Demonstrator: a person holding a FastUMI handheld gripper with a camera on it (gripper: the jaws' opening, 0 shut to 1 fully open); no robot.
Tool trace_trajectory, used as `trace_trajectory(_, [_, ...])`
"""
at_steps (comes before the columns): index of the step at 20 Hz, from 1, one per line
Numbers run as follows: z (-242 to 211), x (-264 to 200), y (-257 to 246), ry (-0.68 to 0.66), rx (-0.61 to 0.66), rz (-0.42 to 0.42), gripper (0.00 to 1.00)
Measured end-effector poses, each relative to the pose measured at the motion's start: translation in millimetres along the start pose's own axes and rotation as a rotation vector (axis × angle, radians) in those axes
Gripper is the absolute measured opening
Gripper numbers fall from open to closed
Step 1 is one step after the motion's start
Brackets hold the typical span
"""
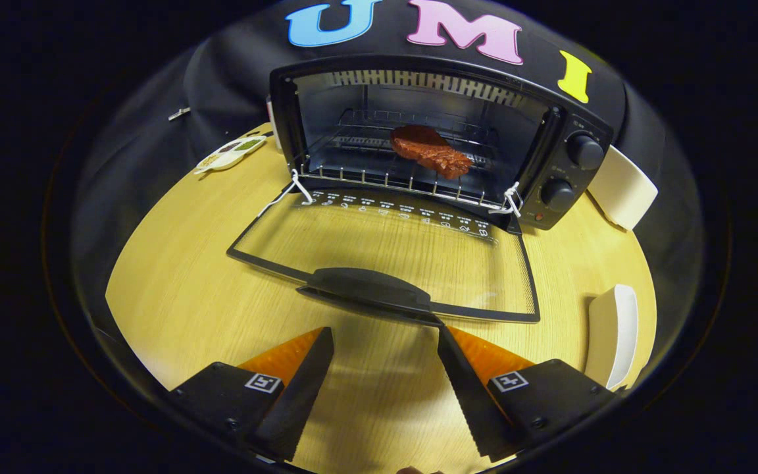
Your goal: Open the toaster oven, put the food inside, and close the toaster oven door.
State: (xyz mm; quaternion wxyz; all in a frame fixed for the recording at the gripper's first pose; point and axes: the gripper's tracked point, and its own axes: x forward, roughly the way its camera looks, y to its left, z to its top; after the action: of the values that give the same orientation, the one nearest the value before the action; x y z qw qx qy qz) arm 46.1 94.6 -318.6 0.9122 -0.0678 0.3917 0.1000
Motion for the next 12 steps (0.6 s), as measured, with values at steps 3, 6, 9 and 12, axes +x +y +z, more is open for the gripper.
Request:
trace_trajectory(3, [9.7,6.8,-5.6,-0.024,-0.005,0.002,0.99])
trace_trajectory(6, [11.4,7.0,-3.9,-0.015,0.036,0.024,0.99])
trace_trajectory(9, [21.5,-6.6,-2.8,-0.068,0.01,0.03,0.98])
trace_trajectory(12, [45.5,-31.4,-2.2,-0.172,-0.072,0.035,0.99])
